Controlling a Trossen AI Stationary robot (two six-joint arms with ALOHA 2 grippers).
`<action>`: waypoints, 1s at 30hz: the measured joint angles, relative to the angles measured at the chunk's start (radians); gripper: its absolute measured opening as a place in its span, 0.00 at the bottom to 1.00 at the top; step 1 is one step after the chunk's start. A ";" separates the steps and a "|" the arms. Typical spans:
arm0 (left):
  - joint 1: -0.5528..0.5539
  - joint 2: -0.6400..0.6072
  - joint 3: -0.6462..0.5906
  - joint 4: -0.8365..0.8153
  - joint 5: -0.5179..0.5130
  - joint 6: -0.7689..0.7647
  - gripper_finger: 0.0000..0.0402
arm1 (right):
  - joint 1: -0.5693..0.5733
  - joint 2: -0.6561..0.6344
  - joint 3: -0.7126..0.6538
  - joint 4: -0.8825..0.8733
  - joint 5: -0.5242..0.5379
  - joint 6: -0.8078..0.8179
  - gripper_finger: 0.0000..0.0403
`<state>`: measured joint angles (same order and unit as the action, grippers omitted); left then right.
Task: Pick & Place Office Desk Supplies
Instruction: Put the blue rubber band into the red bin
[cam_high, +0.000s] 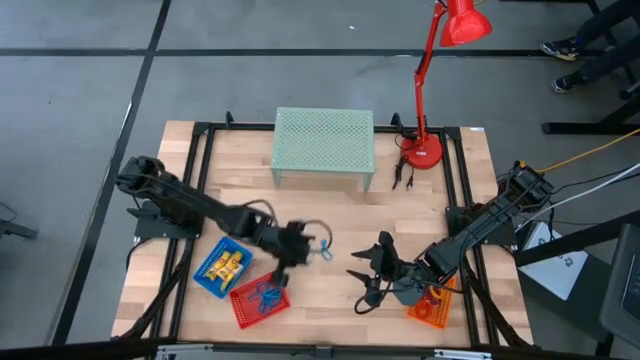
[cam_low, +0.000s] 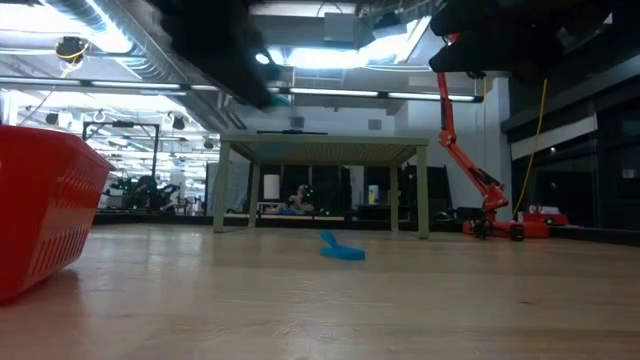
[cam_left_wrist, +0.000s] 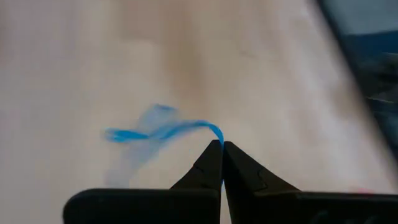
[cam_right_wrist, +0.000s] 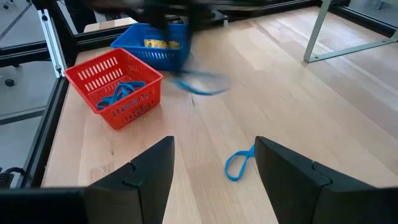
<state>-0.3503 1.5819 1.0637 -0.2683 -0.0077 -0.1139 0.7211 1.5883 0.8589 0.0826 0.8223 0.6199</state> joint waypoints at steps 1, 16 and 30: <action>-0.028 -0.008 0.000 -0.013 0.031 -0.030 0.01 | 0.000 0.000 0.000 0.000 0.000 -0.002 0.56; -0.389 -0.124 0.000 -0.117 -0.150 -0.392 0.01 | 0.000 0.000 0.000 0.000 0.000 -0.002 0.56; -0.410 -0.019 -0.002 -0.152 -0.181 -0.507 0.02 | 0.000 0.000 0.000 0.000 -0.001 -0.001 0.56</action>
<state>-0.7605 1.5631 1.0622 -0.4202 -0.1882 -0.6206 0.7212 1.5883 0.8589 0.0828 0.8217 0.6186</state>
